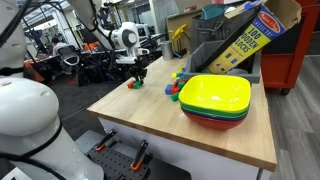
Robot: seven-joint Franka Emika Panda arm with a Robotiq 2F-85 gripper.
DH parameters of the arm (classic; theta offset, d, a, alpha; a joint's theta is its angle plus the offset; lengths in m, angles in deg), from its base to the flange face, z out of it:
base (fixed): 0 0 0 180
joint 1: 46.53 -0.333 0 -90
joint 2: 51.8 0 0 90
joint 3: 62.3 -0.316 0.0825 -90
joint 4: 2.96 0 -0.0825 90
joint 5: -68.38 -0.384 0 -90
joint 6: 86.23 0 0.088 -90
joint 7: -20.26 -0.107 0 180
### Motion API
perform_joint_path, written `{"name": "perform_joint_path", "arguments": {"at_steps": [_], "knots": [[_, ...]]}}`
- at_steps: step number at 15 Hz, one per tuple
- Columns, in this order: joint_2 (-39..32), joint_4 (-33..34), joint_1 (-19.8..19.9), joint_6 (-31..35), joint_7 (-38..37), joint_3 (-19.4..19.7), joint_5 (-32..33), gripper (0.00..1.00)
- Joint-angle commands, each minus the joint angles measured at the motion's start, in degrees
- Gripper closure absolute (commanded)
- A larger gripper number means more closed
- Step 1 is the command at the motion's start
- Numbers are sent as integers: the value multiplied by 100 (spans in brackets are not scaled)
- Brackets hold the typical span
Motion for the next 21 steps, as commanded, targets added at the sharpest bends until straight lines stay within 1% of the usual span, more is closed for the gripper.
{"name": "perform_joint_path", "arguments": {"at_steps": [1,2,3,4,7,8,9,10,11,14,17,21], "knots": [[203,-262,-9,134,-51,9,-56,62],[205,-265,-9,130,-53,9,-57,41],[205,-272,-5,130,-33,6,-55,38],[206,-286,-6,130,-33,6,-55,37],[211,-313,-6,146,-35,7,-55,17],[209,-313,-5,145,-27,7,-52,9],[207,-315,-4,147,-6,4,-44,52],[210,-322,-6,148,1,1,-44,46],[211,-328,-6,150,8,-2,-44,46],[214,-346,-7,164,11,-3,-51,67],[214,-346,-11,168,14,-2,-42,92],[192,-324,-24,195,17,-5,-27,92]]}}
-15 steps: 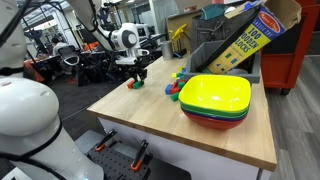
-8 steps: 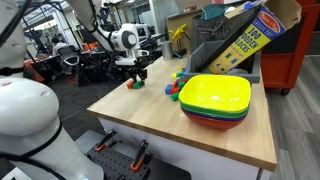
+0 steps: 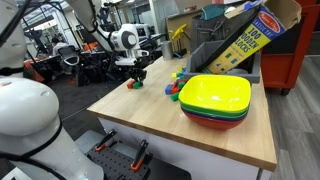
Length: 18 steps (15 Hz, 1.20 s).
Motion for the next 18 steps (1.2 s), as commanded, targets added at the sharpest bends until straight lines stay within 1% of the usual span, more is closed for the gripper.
{"name": "perform_joint_path", "arguments": {"at_steps": [1,3,4,5,6,8,9,11,12,18], "knots": [[179,-179,-9,138,19,-4,-24,92],[172,-175,-15,148,27,-4,-21,92],[172,-177,-19,147,20,-2,-16,76],[175,-179,-20,145,21,-1,-15,42],[177,-178,-20,145,21,5,-6,41],[197,-179,-29,154,-15,22,24,28],[212,-177,-37,152,-38,36,54,19],[262,-172,-32,154,-45,43,61,5],[314,-176,-36,155,-69,55,82,1],[690,-167,17,151,88,1,-16,0]]}}
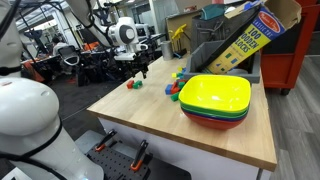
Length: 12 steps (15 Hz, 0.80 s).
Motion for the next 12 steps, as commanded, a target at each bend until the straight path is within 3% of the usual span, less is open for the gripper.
{"name": "perform_joint_path", "arguments": {"at_steps": [1,7,12], "knots": [[418,-160,42,46,145,-55,-68,0],[590,-141,24,14,643,-328,-353,0],[524,-90,84,-130,1613,-729,-1290,0]]}}
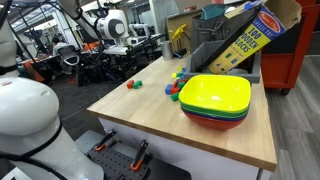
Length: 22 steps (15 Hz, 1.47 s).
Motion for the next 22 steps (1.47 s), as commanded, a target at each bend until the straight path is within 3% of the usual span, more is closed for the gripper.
{"name": "perform_joint_path", "arguments": {"at_steps": [1,5,22], "knots": [[84,-72,85,-153,709,-232,-661,0],[-10,-38,57,-267,1047,-325,-941,0],[-631,188,-35,-283,1244,-488,-719,0]]}}
